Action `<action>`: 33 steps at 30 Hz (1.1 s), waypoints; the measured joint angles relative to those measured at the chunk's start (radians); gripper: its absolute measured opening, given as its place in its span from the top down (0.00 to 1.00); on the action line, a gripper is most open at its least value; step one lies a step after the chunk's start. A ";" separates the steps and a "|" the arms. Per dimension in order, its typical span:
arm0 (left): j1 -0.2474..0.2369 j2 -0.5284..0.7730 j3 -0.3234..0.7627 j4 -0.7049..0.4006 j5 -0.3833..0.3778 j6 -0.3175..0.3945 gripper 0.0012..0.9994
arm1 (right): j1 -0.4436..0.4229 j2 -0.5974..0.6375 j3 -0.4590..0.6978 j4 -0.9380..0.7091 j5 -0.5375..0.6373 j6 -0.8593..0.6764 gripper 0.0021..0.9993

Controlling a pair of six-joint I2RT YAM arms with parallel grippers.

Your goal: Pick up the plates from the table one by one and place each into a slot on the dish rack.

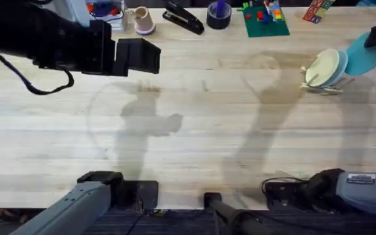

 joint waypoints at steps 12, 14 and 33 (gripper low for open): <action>0.000 0.000 0.000 0.000 0.000 0.000 0.01 | 0.000 0.077 0.000 0.000 -0.003 -0.007 0.97; 0.000 0.000 0.000 0.000 0.000 0.000 0.01 | 0.000 0.096 0.000 0.000 -0.003 -0.007 0.97; 0.000 0.000 0.000 0.000 0.000 0.000 0.01 | 0.000 0.109 0.000 0.000 -0.011 -0.007 0.90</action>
